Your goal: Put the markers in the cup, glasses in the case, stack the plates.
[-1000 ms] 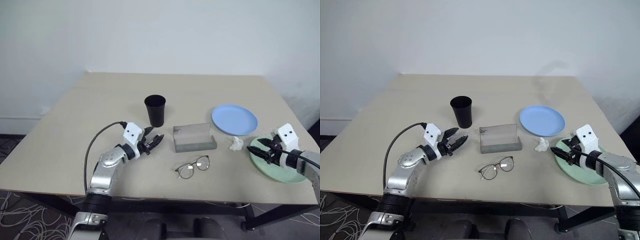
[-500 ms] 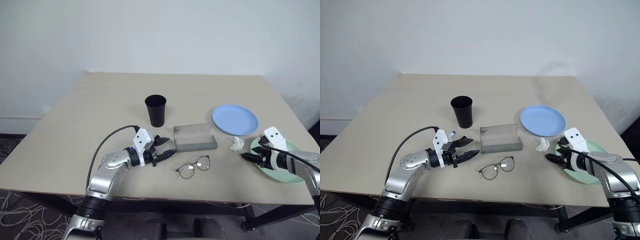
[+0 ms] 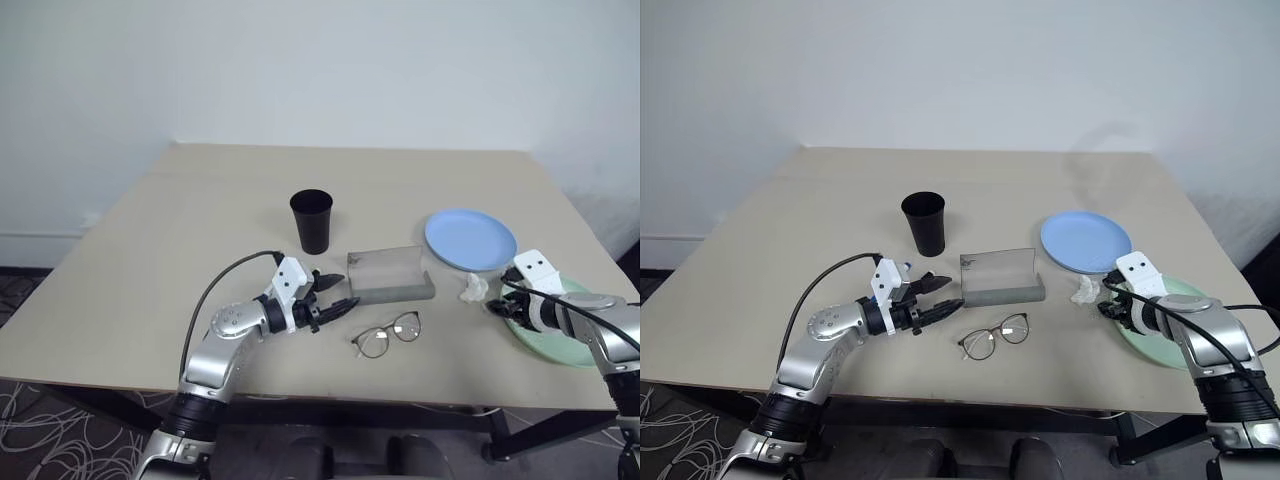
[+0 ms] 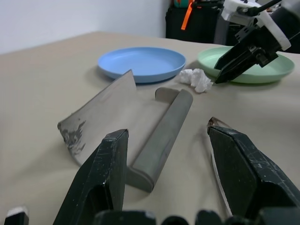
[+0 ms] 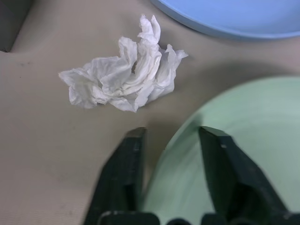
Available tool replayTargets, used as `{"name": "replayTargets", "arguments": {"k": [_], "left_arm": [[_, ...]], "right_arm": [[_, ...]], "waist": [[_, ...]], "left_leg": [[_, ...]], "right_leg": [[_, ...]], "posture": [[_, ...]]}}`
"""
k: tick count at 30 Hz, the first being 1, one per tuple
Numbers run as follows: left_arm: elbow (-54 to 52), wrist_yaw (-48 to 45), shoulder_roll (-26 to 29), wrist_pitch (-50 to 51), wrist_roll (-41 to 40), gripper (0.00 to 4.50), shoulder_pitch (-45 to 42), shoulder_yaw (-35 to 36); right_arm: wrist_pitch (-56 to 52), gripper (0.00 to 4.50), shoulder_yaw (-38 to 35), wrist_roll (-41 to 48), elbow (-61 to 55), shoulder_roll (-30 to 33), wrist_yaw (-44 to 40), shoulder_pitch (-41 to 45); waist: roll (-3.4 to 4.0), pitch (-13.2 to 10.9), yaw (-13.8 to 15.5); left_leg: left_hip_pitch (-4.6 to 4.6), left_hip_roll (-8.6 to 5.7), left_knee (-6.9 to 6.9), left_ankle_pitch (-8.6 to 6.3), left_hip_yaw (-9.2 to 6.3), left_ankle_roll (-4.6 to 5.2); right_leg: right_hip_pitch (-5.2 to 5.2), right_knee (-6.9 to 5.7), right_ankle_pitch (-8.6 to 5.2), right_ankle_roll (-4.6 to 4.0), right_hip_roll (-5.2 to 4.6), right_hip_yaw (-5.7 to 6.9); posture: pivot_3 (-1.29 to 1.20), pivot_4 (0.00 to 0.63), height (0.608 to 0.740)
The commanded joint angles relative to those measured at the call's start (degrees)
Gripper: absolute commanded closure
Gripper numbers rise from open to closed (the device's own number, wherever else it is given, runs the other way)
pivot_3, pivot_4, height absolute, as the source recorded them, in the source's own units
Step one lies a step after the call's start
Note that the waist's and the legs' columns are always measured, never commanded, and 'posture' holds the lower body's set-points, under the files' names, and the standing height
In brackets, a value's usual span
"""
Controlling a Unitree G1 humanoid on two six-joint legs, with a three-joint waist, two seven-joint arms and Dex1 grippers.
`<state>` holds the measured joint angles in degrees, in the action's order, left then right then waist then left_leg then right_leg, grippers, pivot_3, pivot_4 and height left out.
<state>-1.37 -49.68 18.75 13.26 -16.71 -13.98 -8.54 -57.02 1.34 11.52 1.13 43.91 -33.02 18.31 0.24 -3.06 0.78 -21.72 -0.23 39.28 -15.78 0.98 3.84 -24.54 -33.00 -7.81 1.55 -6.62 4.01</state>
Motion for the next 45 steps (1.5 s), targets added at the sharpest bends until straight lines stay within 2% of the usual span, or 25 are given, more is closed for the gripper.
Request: {"name": "replayTargets", "arguments": {"k": [1, 3, 8, 16, 22, 26, 35, 39, 45], "left_arm": [[-2.3, 0.3, -0.4, -0.8, -0.5, 1.67, -1.3, -0.1], [-2.4, 0.2, -0.4, -0.8, -0.4, 1.67, -1.2, -0.1], [-2.3, 0.3, -0.5, -0.8, -0.1, 1.67, -1.2, -0.2], [-1.7, 1.0, -1.1, -1.3, 0.3, 1.67, -1.8, -0.4], [-1.3, 1.5, -1.4, -1.8, 0.5, 1.67, -2.0, -0.4], [-1.1, 1.7, -1.6, -2.0, 0.6, 1.67, -2.3, -0.4], [3.3, 6.1, -2.2, -3.8, 2.9, 1.67, -4.8, 0.7], [5.0, 6.8, -2.8, -4.9, 3.2, 1.67, -6.2, 0.9], [5.5, 6.6, -3.4, -5.2, 3.1, 1.67, -7.0, 0.8]], "right_arm": [[0.0, 3.99, -0.2, -1.4, 0.4, -0.3, 1.5, 1.6], [-0.3, 4.49, -0.3, -1.7, 0.3, -0.5, 1.7, 1.7], [-0.8, 4.49, -0.7, -2.7, 0.1, -0.9, 2.4, 2.2], [2.7, 4.49, -2.2, -6.7, 6.8, -1.3, 8.0, 6.5], [7.9, 4.49, -1.2, -9.5, 12.0, -1.5, 10.2, 10.6], [15.9, 4.49, 0.5, -11.9, 16.2, -1.8, 10.7, 13.8], [43.1, 4.49, 7.2, -15.0, 24.2, -3.0, -0.6, 18.7], [50.0, 4.49, 8.7, -14.3, 31.0, -5.1, -6.9, 22.8], [57.4, 4.49, 9.9, -15.9, 45.2, -8.6, -11.6, 30.2]], "waist": [[-0.05, 0.0, -0.2], [-0.2, 0.0, -0.7], [-0.23, 0.0, -0.8], [-0.23, 0.0, -0.6], [-0.12, 0.0, -0.5], [-0.07, 0.0, -0.5], [-0.05, 0.0, -0.8], [-0.04, 0.0, -0.8], [-0.04, 0.0, -0.8]], "left_leg": [[0.01, 0.01, 0.02, 0.0, 0.01, 0.0], [0.08, 0.03, 0.04, -0.01, 0.15, -0.01], [0.13, 0.35, 0.13, -0.11, 0.23, -0.23], [0.0, 0.25, 0.3, -0.12, 0.25, -0.17], [-0.13, 0.12, 0.27, -0.09, 0.14, 0.15], [-0.15, -0.09, 0.24, -0.2, 0.12, 0.22], [-0.06, -0.07, 0.21, -0.22, 0.1, 0.24], [0.02, -0.01, 0.21, -0.22, 0.1, 0.24], [0.06, -0.1, 0.2, -0.22, 0.16, 0.25]], "right_leg": [[0.01, 0.0, 0.0, 0.0, 0.0, -0.02], [0.03, 0.0, 0.0, 0.0, 0.01, -0.03], [0.04, 0.07, 0.0, 0.0, 0.0, 0.02], [0.0, 0.07, 0.01, 0.02, -0.06, -0.02], [-0.11, 0.03, 0.03, 0.05, -0.04, -0.04], [-0.15, 0.02, 0.05, 0.07, 0.02, -0.04], [-0.09, 0.05, 0.05, 0.07, 0.48, -0.38], [-0.04, 0.04, 0.05, 0.06, 0.74, -0.74], [-0.05, 0.03, 0.06, 0.06, 0.8, -1.13]], "posture": [[0.0, 0.0, 0.733], [0.0, 0.0, 0.733], [0.0, 0.0, 0.733], [0.0, 0.0, 0.733], [0.0, 0.0, 0.733], [0.0, 0.0, 0.733], [0.0, 0.0, 0.733], [0.0, 0.0, 0.733], [0.0, 0.0, 0.733]]}}
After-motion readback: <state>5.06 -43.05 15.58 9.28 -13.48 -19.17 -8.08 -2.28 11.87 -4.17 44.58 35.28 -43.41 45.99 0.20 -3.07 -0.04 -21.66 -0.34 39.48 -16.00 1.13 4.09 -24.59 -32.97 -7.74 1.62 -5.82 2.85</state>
